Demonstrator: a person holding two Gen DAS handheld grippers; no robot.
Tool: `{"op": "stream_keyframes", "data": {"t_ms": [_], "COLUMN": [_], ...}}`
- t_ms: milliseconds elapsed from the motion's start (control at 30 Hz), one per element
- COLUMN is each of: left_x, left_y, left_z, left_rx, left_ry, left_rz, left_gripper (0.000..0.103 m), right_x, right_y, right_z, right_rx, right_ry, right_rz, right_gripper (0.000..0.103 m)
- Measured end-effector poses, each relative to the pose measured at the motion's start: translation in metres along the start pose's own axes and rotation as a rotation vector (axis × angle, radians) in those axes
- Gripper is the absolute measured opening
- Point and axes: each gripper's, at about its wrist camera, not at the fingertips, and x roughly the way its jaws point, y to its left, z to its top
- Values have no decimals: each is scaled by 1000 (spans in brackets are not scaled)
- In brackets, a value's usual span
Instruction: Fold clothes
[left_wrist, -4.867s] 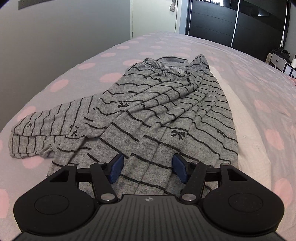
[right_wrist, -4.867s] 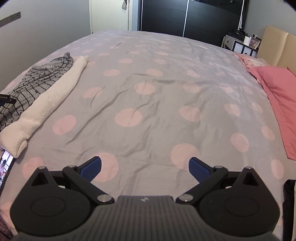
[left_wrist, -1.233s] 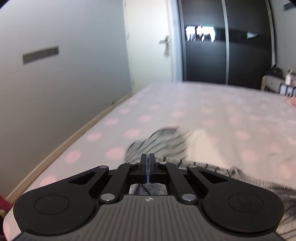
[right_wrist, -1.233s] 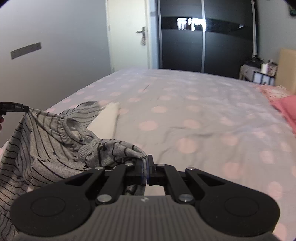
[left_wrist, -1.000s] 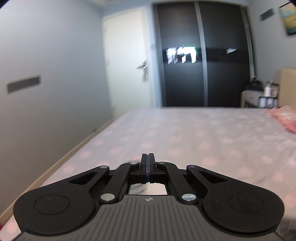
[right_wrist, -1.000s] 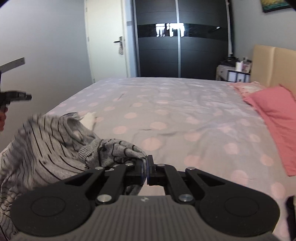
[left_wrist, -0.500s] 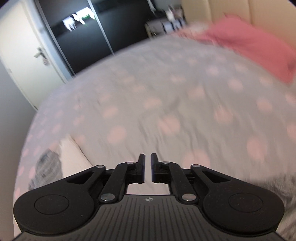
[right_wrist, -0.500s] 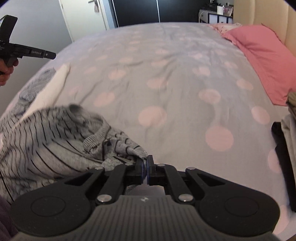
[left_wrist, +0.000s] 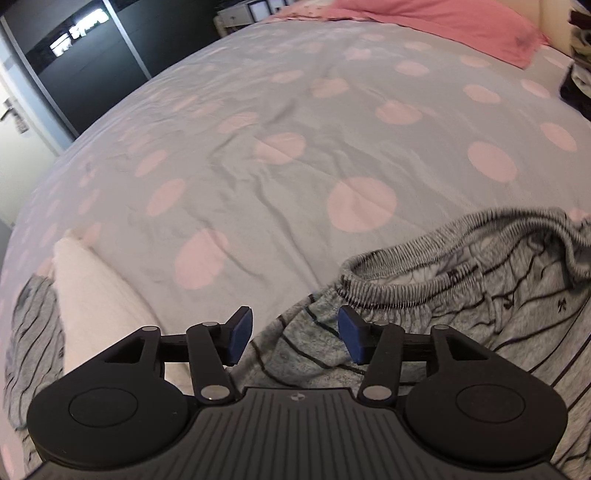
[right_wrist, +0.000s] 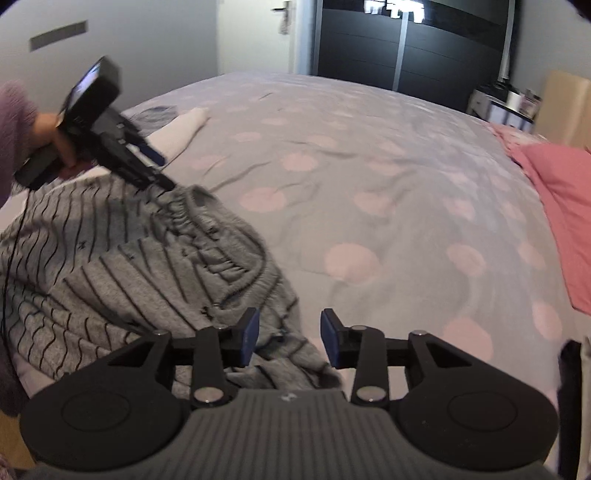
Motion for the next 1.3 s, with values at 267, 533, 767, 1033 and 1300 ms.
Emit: {"op": "stream_keyframes", "data": {"t_ms": [267,533,767,1033,1300], "left_x": [27,36,23,-46,-132], "left_y": [9,25,20,25,13], "left_z": [-14,-30,-25,22,111], "left_rx": [-15,-228,-358,-501,-495], "left_ry": [-4,-14,-29,-218,-426], "left_rz": [-95,-170,-160,4,141], "left_gripper": [57,60,6,5,3], "right_x": [51,77,60,7,-76], "right_y": [24,23,-3,-25,-34], "right_z": [4,11,32,34,34], "right_rx": [-102,-102,67,173,231], "right_ry": [107,142,64,-91,-309], "right_rz": [66,24,-36,-109,-83], "right_gripper": [53,19,13,13,12]}}
